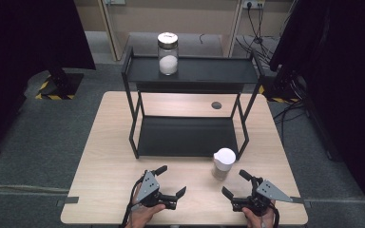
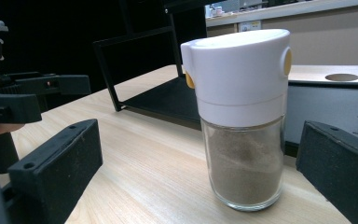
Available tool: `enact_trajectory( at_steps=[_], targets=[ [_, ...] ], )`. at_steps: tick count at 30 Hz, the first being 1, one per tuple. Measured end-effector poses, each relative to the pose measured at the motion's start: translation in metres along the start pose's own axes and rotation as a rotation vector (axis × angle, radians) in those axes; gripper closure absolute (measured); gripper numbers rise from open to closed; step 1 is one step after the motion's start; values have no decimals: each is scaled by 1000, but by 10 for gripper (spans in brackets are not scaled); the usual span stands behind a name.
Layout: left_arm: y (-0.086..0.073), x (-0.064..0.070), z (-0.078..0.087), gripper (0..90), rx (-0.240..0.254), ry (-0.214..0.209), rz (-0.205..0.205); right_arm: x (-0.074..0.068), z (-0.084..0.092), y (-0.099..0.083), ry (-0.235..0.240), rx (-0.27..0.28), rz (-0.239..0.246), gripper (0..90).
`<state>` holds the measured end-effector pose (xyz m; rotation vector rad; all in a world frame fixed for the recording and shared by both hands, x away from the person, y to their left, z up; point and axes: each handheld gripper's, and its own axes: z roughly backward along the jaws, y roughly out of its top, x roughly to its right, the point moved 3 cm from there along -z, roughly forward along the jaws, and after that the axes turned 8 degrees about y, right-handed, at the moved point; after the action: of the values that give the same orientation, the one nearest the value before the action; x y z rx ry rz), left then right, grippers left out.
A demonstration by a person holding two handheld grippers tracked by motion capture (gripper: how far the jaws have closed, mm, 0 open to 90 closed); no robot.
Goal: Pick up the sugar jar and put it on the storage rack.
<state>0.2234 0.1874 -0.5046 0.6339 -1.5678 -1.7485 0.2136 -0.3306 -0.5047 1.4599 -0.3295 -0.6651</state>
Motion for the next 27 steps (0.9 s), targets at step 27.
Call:
enact_trajectory(
  at_steps=[27],
  targets=[
    [-9,2,2,1,-9,-1,12,1,-1,0,8,-1,-7,7]
  ],
)
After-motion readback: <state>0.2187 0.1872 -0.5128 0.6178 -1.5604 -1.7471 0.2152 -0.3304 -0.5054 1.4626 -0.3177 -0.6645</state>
